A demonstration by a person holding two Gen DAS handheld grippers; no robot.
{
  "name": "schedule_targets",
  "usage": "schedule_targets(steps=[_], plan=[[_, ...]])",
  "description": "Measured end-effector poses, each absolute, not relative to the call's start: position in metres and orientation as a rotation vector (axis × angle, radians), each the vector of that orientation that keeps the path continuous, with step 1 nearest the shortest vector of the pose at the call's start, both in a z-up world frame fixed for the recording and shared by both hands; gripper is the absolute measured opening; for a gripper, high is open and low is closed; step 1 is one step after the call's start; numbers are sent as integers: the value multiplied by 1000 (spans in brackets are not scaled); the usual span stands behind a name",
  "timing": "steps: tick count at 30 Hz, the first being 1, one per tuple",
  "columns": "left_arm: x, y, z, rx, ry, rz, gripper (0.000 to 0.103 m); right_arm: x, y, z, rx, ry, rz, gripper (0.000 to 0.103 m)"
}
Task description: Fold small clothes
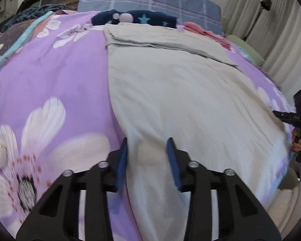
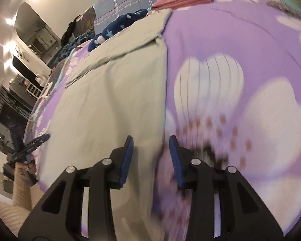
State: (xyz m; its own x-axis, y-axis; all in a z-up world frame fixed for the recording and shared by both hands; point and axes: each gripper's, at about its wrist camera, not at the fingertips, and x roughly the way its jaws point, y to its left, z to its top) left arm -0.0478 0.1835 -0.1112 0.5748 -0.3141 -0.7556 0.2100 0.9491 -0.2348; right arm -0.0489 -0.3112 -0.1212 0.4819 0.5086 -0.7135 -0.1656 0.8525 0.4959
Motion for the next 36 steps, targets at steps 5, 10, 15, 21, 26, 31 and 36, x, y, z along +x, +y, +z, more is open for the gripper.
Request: schedule_targets(steps=[5, 10, 15, 21, 26, 31, 36], plan=[[-91, 186, -116, -212, 908, -397, 24, -92, -320, -123, 432, 1018, 449, 40], [-88, 185, -124, -361, 872, -459, 40, -91, -319, -127, 487, 1009, 483, 47], [-91, 166, -121, -326, 907, -468, 4, -104, -317, -124, 463, 1020, 510, 47], [-97, 179, -99, -370, 834, -425, 4, -102, -314, -126, 440, 1042, 508, 7], [-108, 178, -52, -308, 702, -415, 3, -106, -309, -96, 451, 936, 583, 6], [-116, 187, -31, -331, 650, -388, 3, -122, -327, -53, 567, 753, 673, 4], [-135, 190, 4, -318, 538, -382, 1, -135, -341, -5, 593, 587, 702, 4]])
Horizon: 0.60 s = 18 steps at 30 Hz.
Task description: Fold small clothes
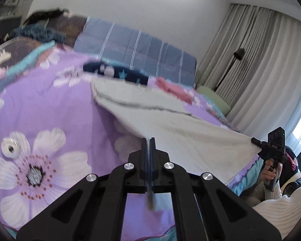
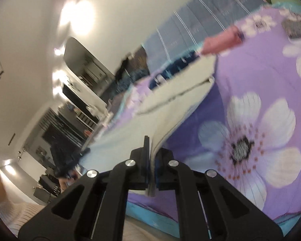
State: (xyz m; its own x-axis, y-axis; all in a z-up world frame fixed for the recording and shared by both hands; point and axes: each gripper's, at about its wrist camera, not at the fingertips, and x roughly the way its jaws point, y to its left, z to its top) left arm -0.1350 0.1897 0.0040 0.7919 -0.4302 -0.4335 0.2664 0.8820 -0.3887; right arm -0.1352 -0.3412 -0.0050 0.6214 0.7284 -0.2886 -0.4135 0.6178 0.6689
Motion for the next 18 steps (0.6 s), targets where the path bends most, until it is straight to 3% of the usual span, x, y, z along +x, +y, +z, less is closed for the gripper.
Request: schedule_targets(steps=[11, 18], plan=[[-176, 188, 51, -302, 370, -358, 1, -163, -359, 41, 545, 440, 634, 4], [-193, 183, 88, -252, 259, -316, 1, -191, -353, 94, 356, 247, 544, 4]])
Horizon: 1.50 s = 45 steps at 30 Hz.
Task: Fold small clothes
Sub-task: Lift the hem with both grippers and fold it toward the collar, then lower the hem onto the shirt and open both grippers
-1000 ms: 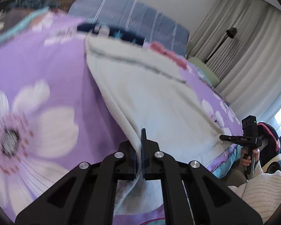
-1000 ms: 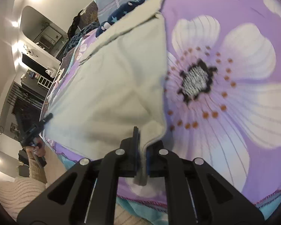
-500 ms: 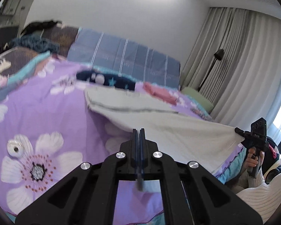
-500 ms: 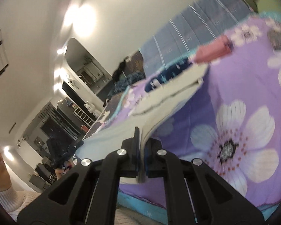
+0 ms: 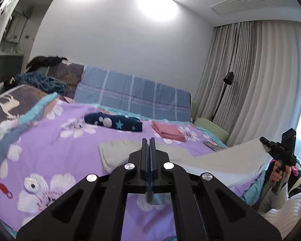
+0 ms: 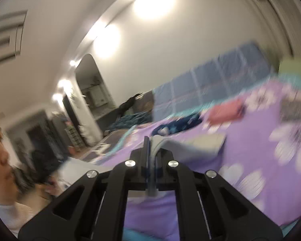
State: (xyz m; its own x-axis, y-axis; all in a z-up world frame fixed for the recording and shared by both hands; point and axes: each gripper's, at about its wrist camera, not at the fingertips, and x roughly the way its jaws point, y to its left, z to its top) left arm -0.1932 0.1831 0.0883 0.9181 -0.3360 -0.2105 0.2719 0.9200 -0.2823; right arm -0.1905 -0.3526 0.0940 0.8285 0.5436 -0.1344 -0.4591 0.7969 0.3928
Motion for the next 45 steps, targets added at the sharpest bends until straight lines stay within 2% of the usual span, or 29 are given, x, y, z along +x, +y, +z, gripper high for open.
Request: schedule_targets(steps=[5, 9, 20, 27, 34, 38, 41, 45], plan=[[-138, 187, 64, -308, 373, -277, 1, -111, -350, 48, 471, 460, 482, 4], [-95, 192, 39, -369, 457, -255, 1, -72, -351, 14, 548, 561, 450, 4], [-10, 186, 39, -329, 520, -208, 1, 14, -349, 2, 561, 591, 426, 4], [76, 182, 32, -284, 578, -173, 1, 120, -343, -14, 557, 647, 391, 4], [187, 185, -48, -317, 752, -115, 1, 212, -331, -86, 551, 842, 265, 4], [209, 188, -88, -328, 824, -73, 1, 222, -328, -111, 543, 885, 250, 4], [211, 194, -97, -365, 826, -82, 1, 219, -331, -109, 550, 880, 275, 5], [201, 196, -90, -395, 804, -135, 1, 209, -330, -98, 507, 873, 283, 19]])
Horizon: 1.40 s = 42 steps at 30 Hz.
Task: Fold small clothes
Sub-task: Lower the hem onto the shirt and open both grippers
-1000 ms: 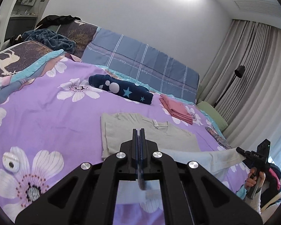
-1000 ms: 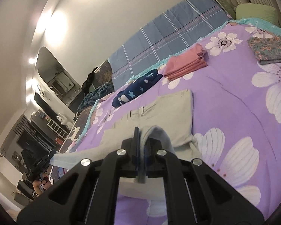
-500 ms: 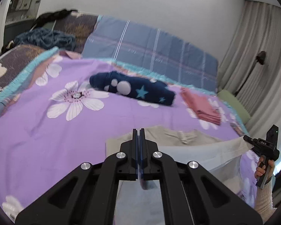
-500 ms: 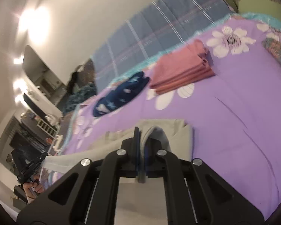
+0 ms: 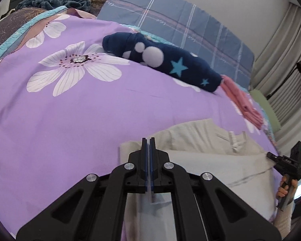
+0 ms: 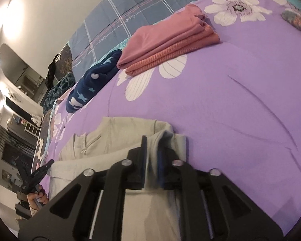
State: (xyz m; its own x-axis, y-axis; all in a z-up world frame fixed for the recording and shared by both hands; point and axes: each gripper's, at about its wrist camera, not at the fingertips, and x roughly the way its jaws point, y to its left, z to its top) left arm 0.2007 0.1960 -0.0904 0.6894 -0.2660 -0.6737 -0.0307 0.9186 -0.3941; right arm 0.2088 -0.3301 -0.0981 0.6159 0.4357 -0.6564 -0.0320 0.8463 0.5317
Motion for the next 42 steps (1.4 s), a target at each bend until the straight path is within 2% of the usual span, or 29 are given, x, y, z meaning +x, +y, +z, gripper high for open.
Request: schedule_targets(steps=[4, 5, 6, 7, 10, 15, 17, 18, 19, 20, 21, 22, 29, 30, 32, 35, 38, 41, 42], plan=[[185, 187, -85, -375, 825, -189, 1, 194, -326, -90, 430, 895, 272, 21], [182, 184, -87, -368, 841, -199, 2, 193, -325, -91, 425, 901, 273, 19], [182, 182, -88, -365, 853, -205, 2, 191, -325, -91, 420, 912, 282, 9], [182, 180, -90, -361, 867, -210, 2, 190, -325, -91, 415, 917, 287, 6], [185, 180, -88, -374, 868, -214, 1, 192, -328, -86, 455, 894, 311, 5], [212, 192, -68, -474, 799, -183, 1, 231, -348, -74, 620, 834, 302, 5], [230, 204, -71, -561, 796, -162, 2, 249, -349, -82, 621, 892, 253, 9], [236, 209, -74, -603, 806, -163, 2, 251, -348, -85, 620, 911, 245, 15], [239, 214, -77, -621, 805, -142, 12, 251, -347, -86, 609, 915, 250, 30], [237, 217, -77, -601, 796, -105, 30, 249, -345, -84, 587, 902, 264, 39], [234, 219, -76, -585, 785, -83, 36, 244, -344, -79, 544, 868, 278, 51], [229, 221, -74, -571, 766, -77, 41, 239, -345, -74, 502, 838, 279, 52], [215, 201, -74, -389, 795, -211, 46, 218, -350, -59, 334, 791, 356, 54], [211, 195, -75, -352, 801, -233, 48, 213, -345, -58, 275, 788, 373, 58], [199, 177, -75, -208, 809, -275, 59, 200, -329, -59, 100, 784, 394, 68], [204, 144, -85, 80, 837, -211, 60, 207, -294, -78, -159, 835, 362, 71], [233, 135, -95, 200, 849, -85, 60, 242, -279, -98, -220, 868, 307, 69], [268, 153, -90, 85, 829, -14, 65, 273, -289, -101, -87, 871, 264, 64], [272, 161, -86, 44, 822, 14, 65, 282, -301, -100, 7, 874, 243, 53]])
